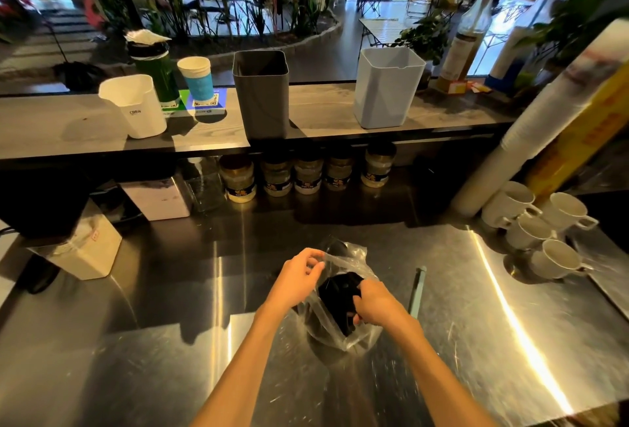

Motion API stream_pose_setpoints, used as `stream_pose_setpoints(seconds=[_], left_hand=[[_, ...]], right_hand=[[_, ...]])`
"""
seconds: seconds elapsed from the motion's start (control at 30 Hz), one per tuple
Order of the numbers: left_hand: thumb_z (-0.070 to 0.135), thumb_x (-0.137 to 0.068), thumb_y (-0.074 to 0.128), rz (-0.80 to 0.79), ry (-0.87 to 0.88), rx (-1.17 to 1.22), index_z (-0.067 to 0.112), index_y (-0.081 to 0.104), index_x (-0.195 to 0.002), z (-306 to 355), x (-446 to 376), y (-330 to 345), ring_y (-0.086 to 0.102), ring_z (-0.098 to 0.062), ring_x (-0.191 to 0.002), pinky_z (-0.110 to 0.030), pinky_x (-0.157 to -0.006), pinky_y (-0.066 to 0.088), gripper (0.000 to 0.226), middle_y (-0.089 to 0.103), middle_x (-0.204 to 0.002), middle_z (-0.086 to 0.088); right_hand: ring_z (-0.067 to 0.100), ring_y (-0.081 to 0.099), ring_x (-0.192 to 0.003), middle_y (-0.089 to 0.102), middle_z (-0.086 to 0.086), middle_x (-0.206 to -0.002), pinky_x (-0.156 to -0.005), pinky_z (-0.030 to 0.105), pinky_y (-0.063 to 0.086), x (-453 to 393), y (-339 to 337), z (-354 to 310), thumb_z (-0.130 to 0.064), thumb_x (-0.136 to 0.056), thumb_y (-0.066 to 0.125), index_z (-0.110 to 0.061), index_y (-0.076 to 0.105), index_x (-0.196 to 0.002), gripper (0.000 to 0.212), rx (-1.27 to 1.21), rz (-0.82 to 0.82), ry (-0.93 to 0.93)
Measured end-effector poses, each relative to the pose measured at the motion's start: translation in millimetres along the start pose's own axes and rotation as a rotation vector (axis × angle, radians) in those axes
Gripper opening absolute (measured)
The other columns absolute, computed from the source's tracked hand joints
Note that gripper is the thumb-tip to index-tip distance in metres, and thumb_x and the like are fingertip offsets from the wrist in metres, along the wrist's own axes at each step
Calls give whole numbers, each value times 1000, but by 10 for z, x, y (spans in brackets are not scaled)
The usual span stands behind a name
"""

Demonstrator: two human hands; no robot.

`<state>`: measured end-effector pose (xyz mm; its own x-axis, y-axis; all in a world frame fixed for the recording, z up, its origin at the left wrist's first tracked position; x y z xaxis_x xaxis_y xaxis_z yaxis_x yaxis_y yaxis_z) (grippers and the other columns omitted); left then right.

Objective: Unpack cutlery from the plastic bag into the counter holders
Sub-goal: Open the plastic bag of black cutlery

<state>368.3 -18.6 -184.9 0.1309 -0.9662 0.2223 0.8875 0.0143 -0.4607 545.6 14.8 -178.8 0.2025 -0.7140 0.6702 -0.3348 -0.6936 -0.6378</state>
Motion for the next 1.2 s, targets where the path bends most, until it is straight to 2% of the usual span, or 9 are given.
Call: stream_pose_setpoints(seconds=[0.13,0.27,0.33,0.6,0.67,0.8,0.9,1.07,1.2], left_hand=[[27,-103,53,-9,-39,-9,21,56,-132,-36,-86,-29,64,-9,-96,-22,-81,53,30,64,-113,3],[22,-104,51,38,-115,114,20,60,-127,-114,-151,-80,66,-12,-97,-27,-84,55,26,70,-108,3],[19,-105,47,47,-134,204,16,63,-125,-131,-160,-93,68,-16,-99,-28,-84,56,26,72,-106,0],[48,-102,43,130,-209,773,8,65,-116,190,105,-219,73,-25,-100,-33,-87,57,48,76,-105,-13],[50,-101,46,67,-179,883,6,60,-123,337,221,-193,72,-28,-104,-37,-92,57,51,74,-110,-16],[35,-104,46,-89,-67,931,0,60,-127,635,397,-54,66,-31,-116,-39,-102,53,45,70,-120,-19],[25,-106,45,-39,-40,1052,-1,56,-133,727,421,-20,62,-27,-124,-38,-105,50,39,67,-129,-15],[17,-107,41,100,-11,1055,2,60,-128,754,434,-86,68,-23,-114,-35,-79,59,32,70,-124,-12],[16,-107,42,132,10,1062,5,62,-123,786,483,-115,68,-23,-114,-36,-84,60,29,72,-120,-13]], right_hand=[[23,74,-94,73,16,-108,-84,35,61,151,-211,121,-7,-97,59,0,65,-114,19,21,47,-4],[2,55,-55,67,-4,-70,-46,11,41,465,-578,201,-10,-103,51,-8,70,-110,21,-67,43,-65],[2,51,-52,67,-10,-59,-49,12,41,596,-730,238,-13,-104,52,-14,73,-103,22,-128,31,-114],[12,50,-64,76,10,-90,-66,27,44,730,-902,187,-16,-104,51,-25,78,-99,29,-367,157,-366],[10,49,-64,78,2,-94,-65,24,44,718,-819,100,-14,-105,49,-25,75,-108,28,-474,219,-401],[3,49,-61,78,6,-99,-64,21,44,685,-557,-97,-13,-105,50,-24,70,-122,28,-728,215,-467],[4,53,-63,70,0,-84,-66,21,48,694,-392,-214,-13,-105,52,-27,70,-120,27,-847,151,-490],[2,56,-59,66,-7,-68,-59,14,45,748,-253,-306,-19,-108,45,-18,71,-111,27,-785,109,-495],[9,64,-64,74,0,-76,-63,21,50,786,-219,-338,-23,-108,45,-17,71,-109,26,-756,68,-477]])
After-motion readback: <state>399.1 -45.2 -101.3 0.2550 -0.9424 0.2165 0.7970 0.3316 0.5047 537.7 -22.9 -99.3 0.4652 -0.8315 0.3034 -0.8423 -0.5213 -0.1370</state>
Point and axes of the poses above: each hand's wrist, its own x-axis away from the middle knuckle, its own y-axis out of the palm, z = x × y, the point moved 1 cm from there along -x, towards the middle knuckle
